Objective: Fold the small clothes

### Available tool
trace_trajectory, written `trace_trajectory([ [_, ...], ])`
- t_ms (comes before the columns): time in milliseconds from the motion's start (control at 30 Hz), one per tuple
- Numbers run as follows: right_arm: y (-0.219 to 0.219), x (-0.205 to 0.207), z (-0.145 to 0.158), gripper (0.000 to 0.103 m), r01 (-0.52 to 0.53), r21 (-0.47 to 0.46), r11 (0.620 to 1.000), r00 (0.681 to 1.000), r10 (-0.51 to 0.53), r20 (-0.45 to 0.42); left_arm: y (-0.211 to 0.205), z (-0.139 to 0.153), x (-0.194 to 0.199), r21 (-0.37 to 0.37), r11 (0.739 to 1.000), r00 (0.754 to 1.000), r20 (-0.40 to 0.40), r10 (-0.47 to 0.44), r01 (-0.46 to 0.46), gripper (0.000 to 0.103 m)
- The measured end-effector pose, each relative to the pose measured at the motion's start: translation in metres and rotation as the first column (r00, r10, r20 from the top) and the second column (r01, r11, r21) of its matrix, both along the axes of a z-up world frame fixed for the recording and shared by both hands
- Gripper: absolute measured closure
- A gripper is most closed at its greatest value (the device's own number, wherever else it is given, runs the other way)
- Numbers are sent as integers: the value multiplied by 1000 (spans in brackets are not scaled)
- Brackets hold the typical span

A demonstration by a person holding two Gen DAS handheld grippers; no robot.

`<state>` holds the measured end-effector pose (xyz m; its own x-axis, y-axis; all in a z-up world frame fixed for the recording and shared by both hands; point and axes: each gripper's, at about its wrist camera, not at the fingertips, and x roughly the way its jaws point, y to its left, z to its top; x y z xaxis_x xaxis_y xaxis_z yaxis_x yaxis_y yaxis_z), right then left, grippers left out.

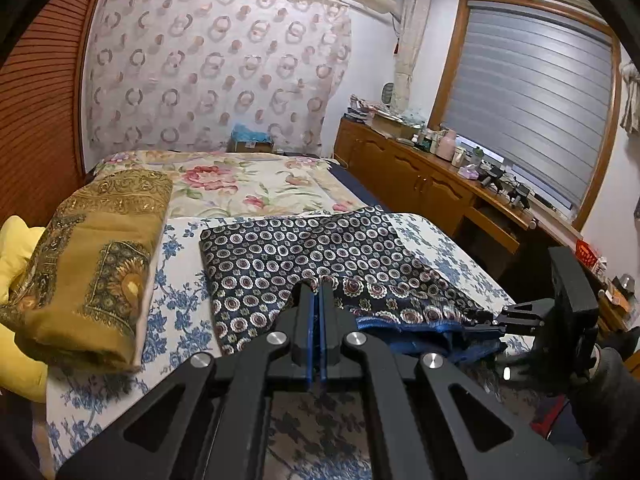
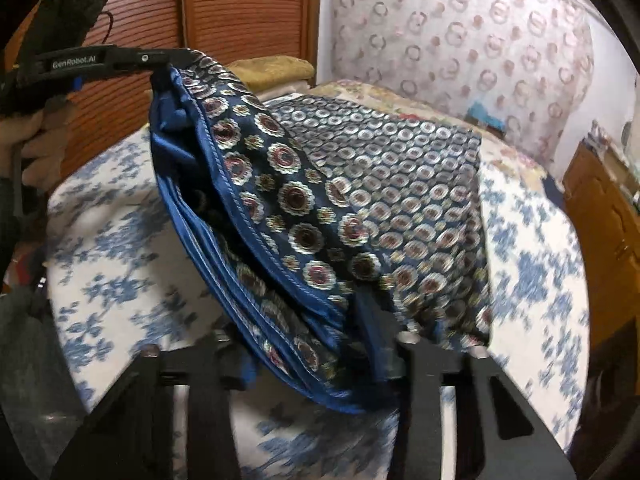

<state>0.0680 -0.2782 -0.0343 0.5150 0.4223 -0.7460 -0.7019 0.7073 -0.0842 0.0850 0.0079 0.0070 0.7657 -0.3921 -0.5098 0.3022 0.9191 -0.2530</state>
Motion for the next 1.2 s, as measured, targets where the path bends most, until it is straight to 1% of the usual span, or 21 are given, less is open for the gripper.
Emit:
trace_trajectory([
  [33, -2, 6, 4, 93, 10, 11, 1000, 1000, -10, 11, 1, 0, 4, 1, 1000, 1000, 0, 5, -5, 103],
  [67, -4, 10, 7, 93, 16, 27, 1000, 1000, -17, 15, 2, 1, 7, 3, 1000, 1000, 1, 7, -7, 103],
  [133, -7, 23, 19, 98, 29, 59, 998, 999, -31, 29, 2, 3, 16, 1, 1000, 1000, 4, 11, -11, 103],
  [233, -5, 44, 34, 99, 34, 73, 997, 997, -38, 65, 4, 8, 35, 12, 1000, 1000, 9, 25, -25, 103],
  [367, 7, 74, 48, 101, 13, 48, 999, 996, -18, 91, 7, 10, 68, 42, 997, 998, 12, 59, -59, 103],
  [467, 14, 100, 56, 101, -2, 38, 999, 995, -2, 104, 10, 7, 93, 50, 996, 997, -1, 79, -79, 103],
  [567, 20, 131, 55, 101, -10, 33, 999, 995, 7, 95, 12, 1, 113, 58, 994, 995, -21, 98, -96, 103],
  [667, 27, 158, 47, 101, -17, 34, 999, 998, 14, 64, 15, -6, 129, 68, 992, 992, -47, 114, -110, 103],
  [800, 33, 179, 35, 101, -25, 31, 999, 999, 24, 28, 18, -15, 140, 77, 990, 988, -84, 126, -120, 103],
  [867, 35, 186, 29, 101, -29, 33, 999, 999, 29, 13, 18, -19, 146, 93, 989, 986, -108, 127, -117, 101],
  [900, 37, 190, 27, 101, -31, 33, 999, 1000, 30, 6, 16, -21, 147, 110, 988, 986, -117, 123, -110, 98],
  [967, 41, 196, 23, 101, -35, 29, 999, 999, 35, -3, 15, -22, 145, 118, 988, 986, -122, 112, -97, 87],
  [1000, 43, 199, 21, 101, -37, 25, 999, 999, 37, -4, 15, -22, 142, 117, 988, 986, -121, 111, -97, 73],
  [1033, 44, 202, 19, 101, -39, 20, 999, 999, 39, -4, 15, -23, 139, 115, 989, 987, -117, 110, -96, 66],
  [1067, 46, 203, 17, 101, -42, 14, 999, 999, 42, -4, 16, -24, 136, 112, 989, 987, -119, 107, -93, 66],
  [1133, 50, 206, 14, 101, -50, 10, 999, 999, 50, -8, 19, -30, 131, 104, 990, 985, -134, 111, -98, 61],
  [1200, 52, 209, 11, 101, -51, 1, 999, 999, 51, -5, 21, -34, 132, 99, 990, 982, -149, 114, -99, 60],
])
